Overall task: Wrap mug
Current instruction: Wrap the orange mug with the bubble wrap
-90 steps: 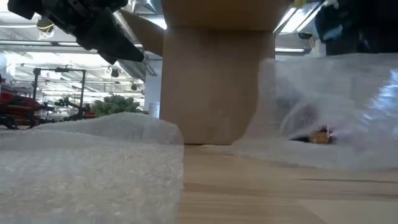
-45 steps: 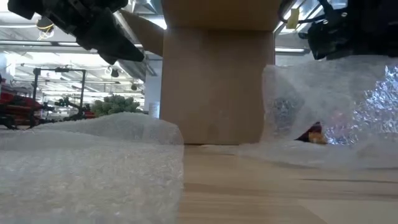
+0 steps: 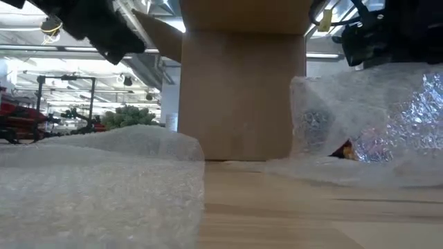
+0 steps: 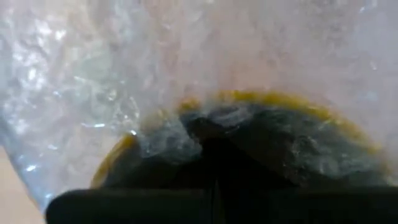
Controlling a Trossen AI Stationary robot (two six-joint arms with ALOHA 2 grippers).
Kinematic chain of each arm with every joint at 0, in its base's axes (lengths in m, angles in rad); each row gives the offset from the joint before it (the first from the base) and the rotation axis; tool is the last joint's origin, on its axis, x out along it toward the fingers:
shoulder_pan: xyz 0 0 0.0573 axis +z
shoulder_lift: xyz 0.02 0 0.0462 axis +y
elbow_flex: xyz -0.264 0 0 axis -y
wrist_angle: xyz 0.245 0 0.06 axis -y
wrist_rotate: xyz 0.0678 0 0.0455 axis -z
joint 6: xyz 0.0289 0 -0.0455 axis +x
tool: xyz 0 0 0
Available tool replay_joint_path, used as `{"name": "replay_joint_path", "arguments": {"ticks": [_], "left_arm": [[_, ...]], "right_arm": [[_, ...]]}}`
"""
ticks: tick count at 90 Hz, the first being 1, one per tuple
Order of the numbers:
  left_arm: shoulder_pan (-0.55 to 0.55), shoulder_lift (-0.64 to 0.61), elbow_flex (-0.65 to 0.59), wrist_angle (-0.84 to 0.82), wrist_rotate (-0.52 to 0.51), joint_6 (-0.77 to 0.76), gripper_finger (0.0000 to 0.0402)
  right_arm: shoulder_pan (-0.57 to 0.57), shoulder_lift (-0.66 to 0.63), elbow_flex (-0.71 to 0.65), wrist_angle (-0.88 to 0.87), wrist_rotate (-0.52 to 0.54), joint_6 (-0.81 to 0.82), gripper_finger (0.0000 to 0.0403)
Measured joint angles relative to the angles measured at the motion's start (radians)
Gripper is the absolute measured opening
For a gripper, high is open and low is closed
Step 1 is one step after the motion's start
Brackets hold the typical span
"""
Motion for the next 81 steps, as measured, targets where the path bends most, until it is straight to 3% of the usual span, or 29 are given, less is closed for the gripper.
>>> {"name": "replay_joint_path", "arguments": {"ticks": [22,53,81], "left_arm": [[-0.008,0.148,0.039,0.095,0.002,0.011,0.0000],[0.019,0.475,0.054,0.548,0.005,0.054,0.0000],[0.088,0.690,0.249,0.571,0.055,0.179,0.0000]], "right_arm": [[0.000,0.000,-0.001,0.007,0.004,0.008,0.0000],[-0.001,0.003,-0.002,0.117,0.013,0.049,0.0000],[0.000,0.003,-0.003,0.210,0.017,0.137,0.0000]]}}
